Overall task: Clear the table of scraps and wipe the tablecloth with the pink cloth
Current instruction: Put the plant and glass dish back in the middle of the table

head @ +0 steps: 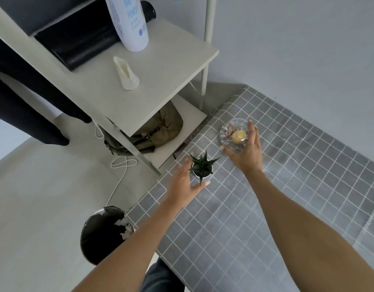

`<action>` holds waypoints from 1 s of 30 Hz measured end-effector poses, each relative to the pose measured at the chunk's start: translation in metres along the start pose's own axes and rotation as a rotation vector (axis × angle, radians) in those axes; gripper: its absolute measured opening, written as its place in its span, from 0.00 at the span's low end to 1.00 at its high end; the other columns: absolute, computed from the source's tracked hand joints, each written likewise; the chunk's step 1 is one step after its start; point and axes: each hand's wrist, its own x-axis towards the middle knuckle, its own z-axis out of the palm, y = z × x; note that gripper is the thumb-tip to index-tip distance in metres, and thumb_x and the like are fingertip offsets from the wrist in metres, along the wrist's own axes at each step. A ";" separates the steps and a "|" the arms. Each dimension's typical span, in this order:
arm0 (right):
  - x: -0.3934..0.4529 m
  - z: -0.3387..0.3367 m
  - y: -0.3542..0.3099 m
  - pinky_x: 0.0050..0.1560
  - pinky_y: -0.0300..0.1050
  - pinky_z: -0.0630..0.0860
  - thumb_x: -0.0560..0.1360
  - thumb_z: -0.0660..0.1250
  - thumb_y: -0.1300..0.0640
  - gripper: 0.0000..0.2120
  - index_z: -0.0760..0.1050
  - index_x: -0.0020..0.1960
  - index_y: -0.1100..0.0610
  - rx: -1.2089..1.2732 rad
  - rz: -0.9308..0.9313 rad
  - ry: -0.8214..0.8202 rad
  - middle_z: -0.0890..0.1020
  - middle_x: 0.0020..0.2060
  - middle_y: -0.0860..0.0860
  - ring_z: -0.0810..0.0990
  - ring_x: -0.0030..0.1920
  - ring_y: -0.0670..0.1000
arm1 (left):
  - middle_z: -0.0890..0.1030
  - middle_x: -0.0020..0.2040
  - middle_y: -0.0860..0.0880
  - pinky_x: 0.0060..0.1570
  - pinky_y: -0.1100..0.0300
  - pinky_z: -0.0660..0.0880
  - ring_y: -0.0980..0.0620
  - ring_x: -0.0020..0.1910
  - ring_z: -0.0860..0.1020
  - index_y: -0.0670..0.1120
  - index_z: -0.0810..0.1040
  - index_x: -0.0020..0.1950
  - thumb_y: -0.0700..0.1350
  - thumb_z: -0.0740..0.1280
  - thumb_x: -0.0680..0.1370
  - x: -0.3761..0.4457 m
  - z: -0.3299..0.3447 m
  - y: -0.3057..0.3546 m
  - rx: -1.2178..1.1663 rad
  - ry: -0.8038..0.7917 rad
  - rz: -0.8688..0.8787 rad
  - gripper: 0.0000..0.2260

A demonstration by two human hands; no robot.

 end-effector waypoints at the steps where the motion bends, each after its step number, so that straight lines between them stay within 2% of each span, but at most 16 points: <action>1: 0.001 0.002 0.001 0.61 0.71 0.69 0.61 0.75 0.34 0.55 0.45 0.76 0.46 0.001 -0.021 0.018 0.58 0.75 0.59 0.60 0.72 0.65 | 0.71 0.70 0.49 0.66 0.55 0.70 0.53 0.68 0.70 0.43 0.71 0.68 0.71 0.62 0.69 0.000 0.000 0.002 -0.051 0.027 0.007 0.39; 3: 0.001 0.005 0.002 0.62 0.70 0.68 0.61 0.75 0.35 0.55 0.45 0.76 0.47 0.003 -0.045 0.047 0.57 0.75 0.59 0.60 0.73 0.65 | 0.75 0.67 0.49 0.64 0.62 0.70 0.55 0.65 0.73 0.44 0.65 0.72 0.66 0.67 0.69 0.000 0.000 0.007 -0.136 0.066 0.020 0.39; 5: 0.002 0.007 0.003 0.62 0.69 0.67 0.62 0.75 0.35 0.55 0.44 0.76 0.46 0.003 -0.054 0.067 0.57 0.75 0.58 0.60 0.73 0.64 | 0.74 0.68 0.48 0.62 0.64 0.70 0.56 0.64 0.73 0.50 0.62 0.73 0.60 0.71 0.70 0.001 0.001 0.012 -0.178 0.077 0.067 0.36; 7: 0.003 0.008 0.004 0.62 0.68 0.69 0.62 0.75 0.36 0.55 0.44 0.77 0.47 0.004 -0.061 0.084 0.60 0.74 0.57 0.62 0.72 0.63 | 0.73 0.68 0.49 0.61 0.67 0.71 0.55 0.62 0.75 0.48 0.65 0.71 0.60 0.71 0.71 0.003 0.003 0.015 -0.192 0.067 0.093 0.33; 9: 0.005 0.009 0.004 0.62 0.66 0.71 0.63 0.76 0.38 0.54 0.46 0.77 0.48 0.005 -0.057 0.099 0.63 0.72 0.57 0.64 0.71 0.61 | 0.75 0.65 0.52 0.58 0.74 0.70 0.56 0.59 0.77 0.41 0.71 0.67 0.61 0.69 0.71 0.004 0.003 0.019 -0.200 0.088 0.089 0.32; 12: 0.008 0.011 0.004 0.63 0.64 0.70 0.62 0.77 0.40 0.53 0.49 0.76 0.48 0.025 -0.032 0.116 0.65 0.71 0.57 0.64 0.71 0.60 | 0.80 0.59 0.48 0.52 0.66 0.77 0.54 0.53 0.80 0.39 0.72 0.67 0.56 0.69 0.73 0.004 0.003 0.024 -0.184 0.120 0.102 0.29; 15: 0.009 0.013 0.003 0.65 0.64 0.68 0.62 0.77 0.41 0.52 0.50 0.76 0.49 0.051 -0.024 0.140 0.65 0.70 0.58 0.62 0.70 0.61 | 0.82 0.55 0.47 0.50 0.66 0.77 0.55 0.48 0.81 0.39 0.67 0.71 0.48 0.72 0.74 0.002 0.000 0.026 -0.167 0.148 0.125 0.29; 18: 0.004 0.013 0.004 0.65 0.62 0.68 0.63 0.76 0.42 0.51 0.52 0.76 0.53 0.073 -0.043 0.199 0.66 0.67 0.61 0.64 0.67 0.62 | 0.81 0.58 0.48 0.55 0.64 0.75 0.56 0.54 0.79 0.42 0.60 0.75 0.44 0.74 0.72 0.001 -0.005 0.024 -0.076 0.137 0.127 0.36; 20: -0.004 0.009 0.008 0.64 0.61 0.68 0.63 0.76 0.42 0.50 0.54 0.75 0.53 0.073 -0.038 0.238 0.68 0.65 0.61 0.65 0.66 0.61 | 0.78 0.62 0.46 0.58 0.60 0.75 0.52 0.57 0.78 0.44 0.57 0.76 0.42 0.74 0.70 0.001 -0.008 0.023 0.009 0.099 0.176 0.39; 22: -0.016 0.005 0.015 0.66 0.61 0.67 0.63 0.76 0.42 0.49 0.53 0.75 0.52 0.077 -0.008 0.259 0.68 0.66 0.60 0.65 0.66 0.61 | 0.74 0.67 0.44 0.61 0.54 0.74 0.47 0.61 0.77 0.44 0.57 0.76 0.40 0.74 0.70 -0.001 -0.010 0.028 0.076 0.052 0.237 0.39; 24: -0.032 -0.002 0.023 0.68 0.62 0.64 0.63 0.76 0.44 0.49 0.52 0.76 0.50 0.085 0.026 0.268 0.66 0.67 0.59 0.63 0.68 0.61 | 0.71 0.70 0.43 0.61 0.52 0.75 0.45 0.63 0.75 0.42 0.58 0.76 0.39 0.73 0.70 -0.003 -0.011 0.037 0.112 0.010 0.290 0.38; 30: -0.096 -0.034 0.048 0.67 0.59 0.63 0.61 0.80 0.47 0.51 0.54 0.75 0.53 0.102 0.102 0.368 0.67 0.66 0.60 0.64 0.67 0.61 | 0.70 0.70 0.42 0.60 0.50 0.74 0.43 0.63 0.75 0.42 0.59 0.76 0.39 0.74 0.71 -0.011 0.002 0.072 0.149 -0.047 0.373 0.37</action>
